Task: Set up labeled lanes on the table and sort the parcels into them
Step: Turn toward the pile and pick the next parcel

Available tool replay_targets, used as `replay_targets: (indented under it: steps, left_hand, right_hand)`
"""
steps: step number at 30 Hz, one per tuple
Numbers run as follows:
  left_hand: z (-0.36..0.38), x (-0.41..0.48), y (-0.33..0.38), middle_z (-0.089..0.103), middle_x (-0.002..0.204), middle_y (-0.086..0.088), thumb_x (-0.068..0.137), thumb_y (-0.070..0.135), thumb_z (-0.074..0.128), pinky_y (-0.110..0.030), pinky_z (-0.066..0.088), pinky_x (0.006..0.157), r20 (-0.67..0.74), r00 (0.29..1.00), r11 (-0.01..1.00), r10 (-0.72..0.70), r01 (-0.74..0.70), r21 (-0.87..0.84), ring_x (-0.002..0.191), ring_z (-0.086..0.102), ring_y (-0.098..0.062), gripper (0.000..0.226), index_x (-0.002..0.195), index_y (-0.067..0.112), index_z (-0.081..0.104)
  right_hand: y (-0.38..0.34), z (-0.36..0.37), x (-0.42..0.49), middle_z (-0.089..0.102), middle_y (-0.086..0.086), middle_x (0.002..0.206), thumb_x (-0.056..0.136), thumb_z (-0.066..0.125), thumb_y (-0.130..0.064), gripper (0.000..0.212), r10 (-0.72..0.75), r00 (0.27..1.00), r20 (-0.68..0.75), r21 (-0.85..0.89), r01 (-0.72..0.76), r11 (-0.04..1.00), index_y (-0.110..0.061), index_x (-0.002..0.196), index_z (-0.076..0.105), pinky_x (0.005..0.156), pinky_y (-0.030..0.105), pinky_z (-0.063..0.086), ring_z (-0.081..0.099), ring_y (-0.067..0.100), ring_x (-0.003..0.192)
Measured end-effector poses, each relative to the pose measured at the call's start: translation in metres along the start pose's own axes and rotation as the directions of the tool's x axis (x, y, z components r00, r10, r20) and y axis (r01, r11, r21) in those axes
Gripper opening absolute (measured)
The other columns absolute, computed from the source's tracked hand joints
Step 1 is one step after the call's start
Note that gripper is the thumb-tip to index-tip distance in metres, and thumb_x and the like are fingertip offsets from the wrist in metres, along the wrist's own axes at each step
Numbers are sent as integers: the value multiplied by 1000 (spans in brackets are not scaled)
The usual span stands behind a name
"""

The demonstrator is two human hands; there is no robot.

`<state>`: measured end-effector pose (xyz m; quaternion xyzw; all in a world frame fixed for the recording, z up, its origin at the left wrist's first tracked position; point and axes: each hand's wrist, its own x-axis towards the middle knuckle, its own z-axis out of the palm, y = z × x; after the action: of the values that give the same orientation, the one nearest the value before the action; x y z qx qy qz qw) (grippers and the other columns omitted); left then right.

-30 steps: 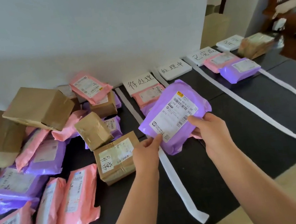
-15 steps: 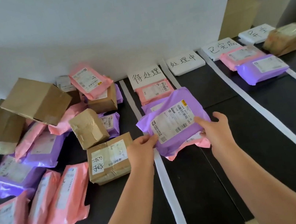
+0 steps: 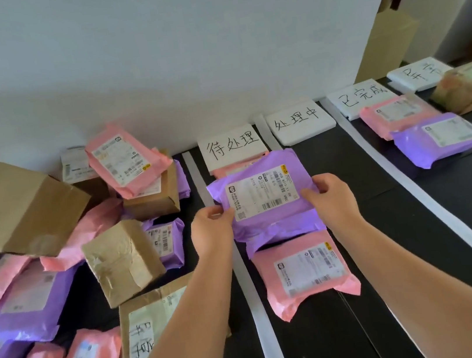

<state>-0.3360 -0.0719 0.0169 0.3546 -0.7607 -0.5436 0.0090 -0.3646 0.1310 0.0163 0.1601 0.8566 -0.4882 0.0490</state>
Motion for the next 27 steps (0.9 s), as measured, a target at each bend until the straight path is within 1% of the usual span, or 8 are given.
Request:
replay_targets:
  steps: [4, 8, 11, 14, 17, 19, 22, 27]
  left_hand:
    - [16, 52, 7, 67, 97, 2, 90, 18, 69, -27, 44, 65, 0, 999, 994, 48, -48, 99, 84, 62, -16, 14, 99, 10, 64]
    - [28, 89, 12, 61, 89, 9, 91, 15, 68, -20, 39, 58, 55, 989, 975, 134, -142, 169, 76, 57, -7, 17, 104, 15, 57]
    - [37, 106, 13, 59, 88, 10, 92, 11, 64, -17, 39, 54, 124, 966, 942, 225, -249, 226, 73, 56, -2, 17, 101, 19, 52]
    - [46, 113, 9, 64, 97, 5, 93, 13, 64, -21, 48, 59, 180, 952, 919, 247, -289, 268, 78, 61, -9, 16, 101, 22, 53]
    - [51, 115, -2, 65, 103, 2, 95, 17, 61, -22, 45, 58, 204, 948, 890, 246, -304, 341, 81, 61, -13, 15, 109, 20, 55]
    - [53, 116, -8, 65, 109, -1, 96, 19, 60, -25, 46, 65, 218, 941, 851, 260, -330, 408, 88, 62, -18, 19, 115, 18, 59]
    - [55, 116, -12, 63, 118, -4, 99, 22, 55, -30, 50, 77, 271, 927, 808, 258, -361, 466, 99, 62, -21, 26, 124, 16, 59]
    - [52, 106, -12, 47, 136, -6, 102, 30, 48, -34, 51, 91, 307, 918, 795, 250, -376, 476, 110, 58, -25, 43, 145, 20, 45]
  right_hand:
    - [-7, 25, 46, 62, -4, 105, 97, 60, -23, 24, -19, 1000, 14, -103, 21, 994, -19, 121, 55, 60, 26, 42, 58, 11, 81]
    - [-8, 40, 85, 63, -2, 108, 96, 59, -26, 30, -22, 998, 53, -232, 33, 972, -16, 125, 55, 61, 28, 40, 57, 15, 79]
    - [-7, 47, 105, 64, 3, 114, 97, 57, -26, 37, -30, 998, 61, -326, 49, 944, -14, 132, 52, 74, 31, 44, 55, 18, 86]
    - [-5, 51, 116, 64, 5, 116, 99, 53, -27, 41, -8, 997, 81, -410, 41, 911, -14, 138, 47, 84, 38, 49, 56, 21, 89]
    - [-2, 56, 118, 60, 2, 110, 99, 54, -32, 46, 43, 986, 164, -466, 39, 884, -15, 140, 44, 93, 45, 50, 60, 23, 93]
    - [0, 60, 116, 60, 3, 111, 99, 52, -35, 46, 68, 977, 204, -530, 52, 847, -15, 140, 44, 96, 45, 48, 61, 26, 99]
    - [2, 62, 115, 59, 5, 115, 100, 49, -38, 43, 83, 973, 214, -598, 64, 799, -15, 136, 44, 95, 45, 47, 60, 28, 102]
    - [3, 59, 110, 56, 9, 109, 97, 50, -40, 42, 71, 982, 175, -530, 33, 847, -12, 128, 46, 89, 51, 52, 61, 31, 96]
